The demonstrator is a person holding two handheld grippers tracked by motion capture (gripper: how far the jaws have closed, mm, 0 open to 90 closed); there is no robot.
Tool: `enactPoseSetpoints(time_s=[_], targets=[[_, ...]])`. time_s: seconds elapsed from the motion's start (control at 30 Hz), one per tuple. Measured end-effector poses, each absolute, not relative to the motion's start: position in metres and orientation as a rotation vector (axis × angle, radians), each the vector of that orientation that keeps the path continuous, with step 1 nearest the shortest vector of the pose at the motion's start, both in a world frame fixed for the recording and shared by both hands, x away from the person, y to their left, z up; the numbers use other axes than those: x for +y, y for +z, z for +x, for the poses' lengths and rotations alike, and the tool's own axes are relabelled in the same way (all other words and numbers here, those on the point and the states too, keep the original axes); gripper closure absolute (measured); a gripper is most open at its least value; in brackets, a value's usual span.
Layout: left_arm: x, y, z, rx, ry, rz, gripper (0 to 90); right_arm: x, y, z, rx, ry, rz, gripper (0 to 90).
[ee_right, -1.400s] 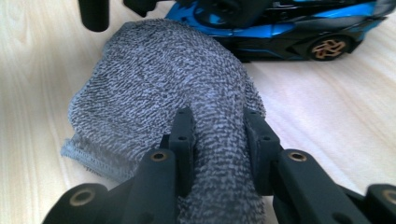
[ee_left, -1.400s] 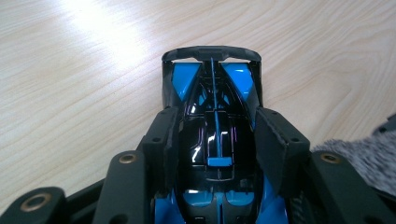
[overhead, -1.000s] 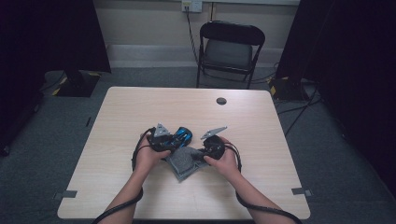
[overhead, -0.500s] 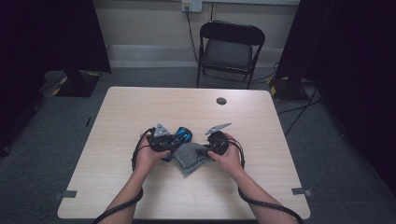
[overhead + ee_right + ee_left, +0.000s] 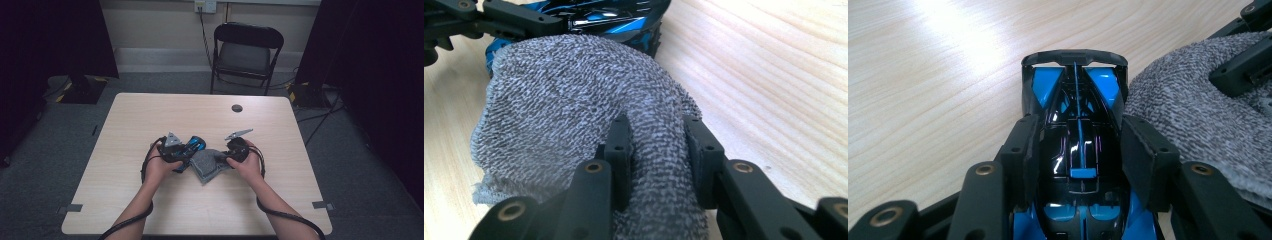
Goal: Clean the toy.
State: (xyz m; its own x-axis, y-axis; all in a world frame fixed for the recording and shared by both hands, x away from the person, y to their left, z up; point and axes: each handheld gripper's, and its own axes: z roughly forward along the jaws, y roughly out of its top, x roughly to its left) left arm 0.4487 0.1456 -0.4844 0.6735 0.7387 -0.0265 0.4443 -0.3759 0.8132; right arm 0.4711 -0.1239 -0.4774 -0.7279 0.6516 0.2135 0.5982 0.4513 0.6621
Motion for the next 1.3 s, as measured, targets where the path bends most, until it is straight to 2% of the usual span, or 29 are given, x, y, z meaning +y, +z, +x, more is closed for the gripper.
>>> enactPoseSetpoints(time_s=[1.3], targets=[[0.145, -0.484, 0.448, 0.920, 0.435, 2.037, 51.4, -0.152, -0.475, 0.493, 2.493, 1.110, 1.268, 68.2]])
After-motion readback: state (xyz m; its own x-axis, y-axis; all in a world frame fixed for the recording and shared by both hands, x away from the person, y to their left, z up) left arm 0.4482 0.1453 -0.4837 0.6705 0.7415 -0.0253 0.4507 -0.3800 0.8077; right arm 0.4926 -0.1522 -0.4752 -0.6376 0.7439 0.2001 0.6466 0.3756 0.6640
